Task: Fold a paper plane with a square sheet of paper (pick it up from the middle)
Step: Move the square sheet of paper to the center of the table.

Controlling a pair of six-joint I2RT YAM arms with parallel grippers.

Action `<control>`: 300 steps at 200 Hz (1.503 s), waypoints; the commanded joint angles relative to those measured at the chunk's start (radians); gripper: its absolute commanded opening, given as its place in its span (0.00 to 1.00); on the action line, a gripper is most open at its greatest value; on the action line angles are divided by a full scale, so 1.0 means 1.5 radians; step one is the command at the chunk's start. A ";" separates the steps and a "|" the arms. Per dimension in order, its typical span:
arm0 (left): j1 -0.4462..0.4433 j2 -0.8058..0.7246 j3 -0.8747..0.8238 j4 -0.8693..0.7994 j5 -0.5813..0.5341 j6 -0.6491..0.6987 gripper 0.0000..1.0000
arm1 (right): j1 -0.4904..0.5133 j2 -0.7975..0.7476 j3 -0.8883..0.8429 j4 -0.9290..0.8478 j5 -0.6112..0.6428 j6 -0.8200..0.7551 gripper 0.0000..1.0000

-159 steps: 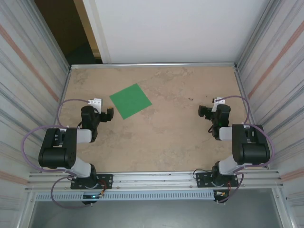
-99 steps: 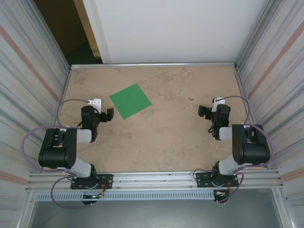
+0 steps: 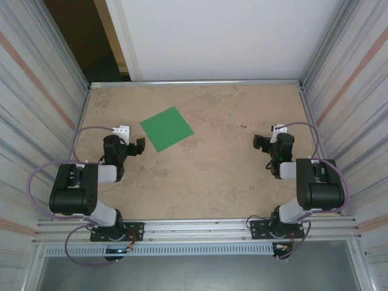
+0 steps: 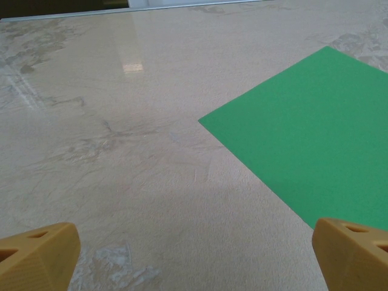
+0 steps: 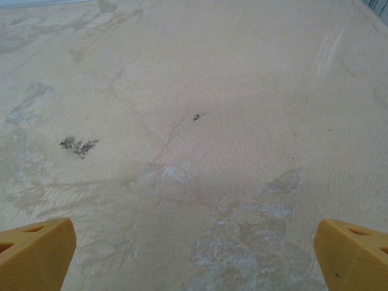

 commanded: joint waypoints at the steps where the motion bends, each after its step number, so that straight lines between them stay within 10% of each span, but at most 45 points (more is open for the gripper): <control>1: 0.005 0.004 0.011 0.015 0.011 0.000 0.99 | -0.006 0.005 0.014 0.012 -0.008 0.014 0.99; 70: 0.006 -0.038 0.002 0.003 -0.017 -0.013 0.99 | 0.002 -0.052 0.010 -0.022 0.009 0.010 0.99; 150: -0.014 -0.215 0.190 -0.438 -0.022 -0.208 0.99 | 0.089 -0.236 0.150 -0.373 0.042 0.101 0.99; 212: -0.025 -0.010 0.359 -0.510 0.210 -0.460 0.99 | 0.119 -0.075 0.385 -0.637 -0.098 0.289 0.99; 300: -0.145 0.264 0.573 -0.552 0.220 -0.530 0.98 | 0.126 0.045 0.424 -0.612 -0.254 0.412 0.99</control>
